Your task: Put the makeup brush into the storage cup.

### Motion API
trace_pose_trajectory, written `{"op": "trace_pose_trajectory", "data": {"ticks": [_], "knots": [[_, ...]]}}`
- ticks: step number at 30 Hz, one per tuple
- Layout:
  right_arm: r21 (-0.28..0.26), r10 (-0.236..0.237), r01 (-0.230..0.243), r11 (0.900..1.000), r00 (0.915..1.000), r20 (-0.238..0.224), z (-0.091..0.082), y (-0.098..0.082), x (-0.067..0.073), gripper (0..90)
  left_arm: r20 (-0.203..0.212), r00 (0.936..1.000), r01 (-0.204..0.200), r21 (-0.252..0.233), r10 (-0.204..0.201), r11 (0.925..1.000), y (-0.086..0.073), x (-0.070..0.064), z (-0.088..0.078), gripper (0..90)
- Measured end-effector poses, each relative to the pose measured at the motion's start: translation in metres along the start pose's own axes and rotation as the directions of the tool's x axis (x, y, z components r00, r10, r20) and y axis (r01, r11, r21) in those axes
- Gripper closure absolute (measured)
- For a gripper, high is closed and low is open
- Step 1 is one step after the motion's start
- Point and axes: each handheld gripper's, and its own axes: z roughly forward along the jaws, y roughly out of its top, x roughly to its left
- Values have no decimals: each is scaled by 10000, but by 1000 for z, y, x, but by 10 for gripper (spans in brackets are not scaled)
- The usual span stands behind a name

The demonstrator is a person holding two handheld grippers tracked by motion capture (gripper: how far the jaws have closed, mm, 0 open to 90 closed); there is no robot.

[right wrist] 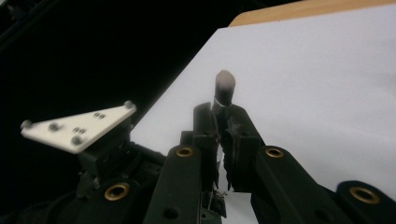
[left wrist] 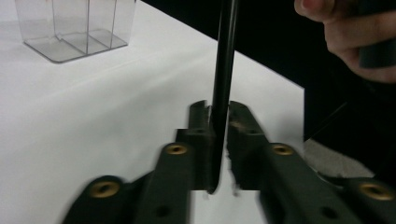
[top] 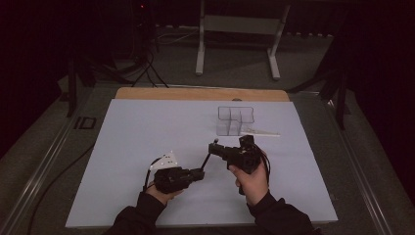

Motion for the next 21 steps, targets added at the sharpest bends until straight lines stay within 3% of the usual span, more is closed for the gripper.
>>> {"op": "trace_pose_trajectory", "data": {"ticks": [5, 8, 14, 21], "knots": [[125, -453, 454, 9989, 9990, -57, 0, 2, 2, 843, -134, 9997, 205, 74, -204, 9998, 1, 0, 0, 558], [197, -1011, 1017, 9946, 9945, -272, -1, 3, 1, 843, -322, 9993, 195, 205, -188, 9996, 0, 0, 1, 472], [284, -1533, 1537, 9877, 9880, -170, -5, 6, -4, 842, -386, 9986, 360, 297, -349, 9989, 0, 1, 3, 371], [624, -2147, 2131, 9750, 9765, 199, -10, 8, -10, 842, -222, 9996, 188, 356, -180, 9992, 1, 0, 3, 287]]}}
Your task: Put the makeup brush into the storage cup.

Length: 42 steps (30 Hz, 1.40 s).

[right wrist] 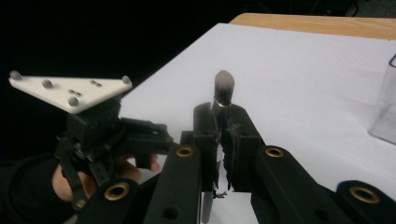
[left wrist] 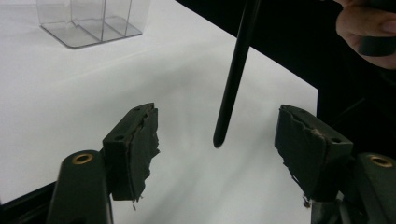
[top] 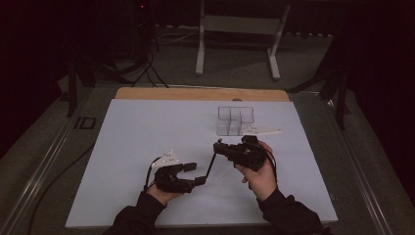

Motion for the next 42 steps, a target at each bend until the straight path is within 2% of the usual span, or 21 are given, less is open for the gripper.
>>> {"op": "trace_pose_trajectory", "data": {"ticks": [1, 3, 6, 13, 22, 28, 31, 34, 38, 39, 42], "knots": [[35, -205, 204, 9998, 9997, 110, -1, 0, -1, 842, 38, 10000, -50, -15, 50, 10000, 0, 0, 0, 249], [67, -418, 417, 9991, 9988, 257, -3, -1, -3, 842, -237, 9997, -102, 11, 103, 9999, 0, -1, 1, 231], [162, -895, 887, 9959, 9943, 571, -7, -1, -5, 842, -250, 9995, -198, 63, 200, 9998, 0, -1, 1, 166], [227, -1457, 1442, 9893, 9849, 933, -19, 2, -11, 842, -93, 9990, -442, -6, 442, 9990, 0, -3, 1, 118], [-29, -1918, 1937, 9811, 9731, 1275, -41, 16, -15, 842, 110, 9998, -183, -5, 183, 9998, 1, -1, 0, 107], [-436, -2198, 2302, 9722, 9606, 1702, -59, 30, -18, 841, -66, 9998, -195, 9, 195, 9998, 0, -1, 1, 49], [-597, -2167, 2304, 9713, 9597, 1790, -64, 35, -19, 842, -137, 9997, -194, -49, 193, 9998, 1, -1, 0, 30], [-776, -2441, 2663, 9608, 9446, 2194, -72, 43, -20, 842, -138, 9997, -218, -39, 218, 9998, 0, 0, 0, 19], [-952, -2594, 2899, 9523, 9335, 2476, -78, 53, -22, 842, -34, 9997, -242, 89, 242, 9997, 1, -2, 1, 12], [-986, -2579, 2893, 9521, 9336, 2486, -78, 55, -23, 842, -65, 9996, -272, 98, 272, 9996, 1, -2, 1, 12], [-1179, -2654, 3061, 9447, 9244, 2738, -82, 64, -25, 842, -102, 9994, -319, 133, 320, 9994, 0, -3, 1, 12]]}}
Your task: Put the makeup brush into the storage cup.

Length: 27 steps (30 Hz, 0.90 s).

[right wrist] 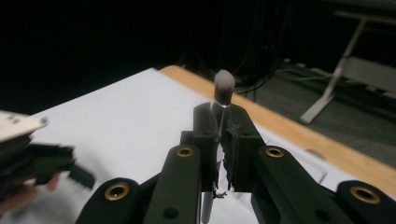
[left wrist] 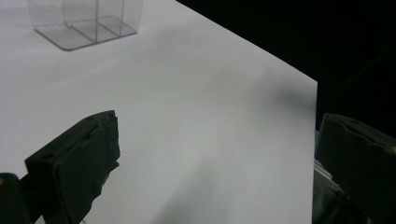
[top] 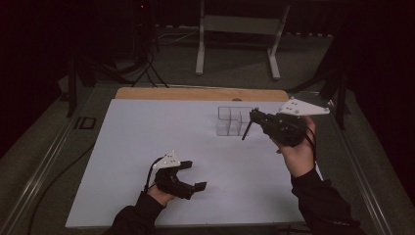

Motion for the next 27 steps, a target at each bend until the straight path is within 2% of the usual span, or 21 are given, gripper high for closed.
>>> {"op": "trace_pose_trajectory", "data": {"ticks": [5, 11, 15, 20, 27], "knots": [[-446, -187, 200, 9988, 9994, 291, 0, 14, -8, 842, 16, 10000, -53, 0, 53, 10000, 0, 0, 0, 12], [-661, -336, 373, 9971, 9979, 562, 7, 28, -19, 842, 15, 9996, -273, 120, 273, 9996, 0, -3, 1, 9], [-582, -96, 131, 9982, 9981, 610, 16, 36, -28, 841, 47, 9995, -311, 124, 310, 9994, 0, -3, 1, 9], [-489, -144, 183, 9986, 9968, 782, 31, 43, -36, 841, 39, 9997, -261, 90, 261, 9996, 0, -2, 1, 10], [-403, 170, -130, 9991, 9948, 1003, 53, 49, -49, 841, 108, 9997, -231, 59, 230, 9997, 0, -1, 1, 9]]}}
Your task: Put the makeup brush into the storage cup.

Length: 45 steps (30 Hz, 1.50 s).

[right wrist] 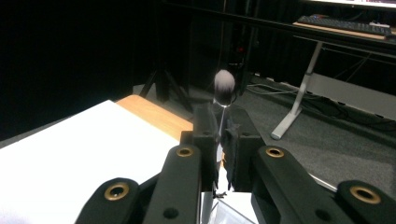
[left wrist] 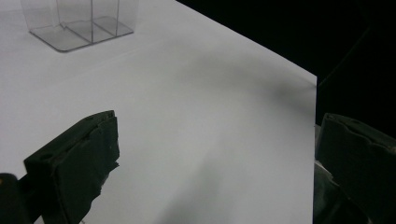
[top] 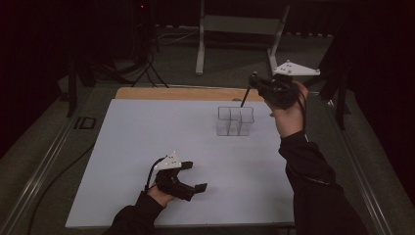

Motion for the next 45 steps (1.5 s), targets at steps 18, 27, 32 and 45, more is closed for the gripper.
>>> {"op": "trace_pose_trajectory", "data": {"ticks": [18, 27, 32, 45], "knots": [[692, 695, -719, 9950, 9969, 370, 41, -30, -14, 841, 72, 10000, 22, 17, -22, 10000, 0, 1, -1, 10], [1158, 1246, -1290, 9849, 9912, 440, 56, -55, -18, 840, 26, 10000, -2, -54, 2, 10000, 0, 0, -2, 10], [1491, 1185, -1241, 9810, 9919, 457, 64, -65, -16, 840, 6, 10000, -18, -25, 18, 10000, 0, 0, -2, 10], [2381, 1105, -1216, 9636, 9921, 594, 82, -84, -9, 839, 60, 10000, 5, -72, -4, 10000, -1, 1, -2, 10]]}}
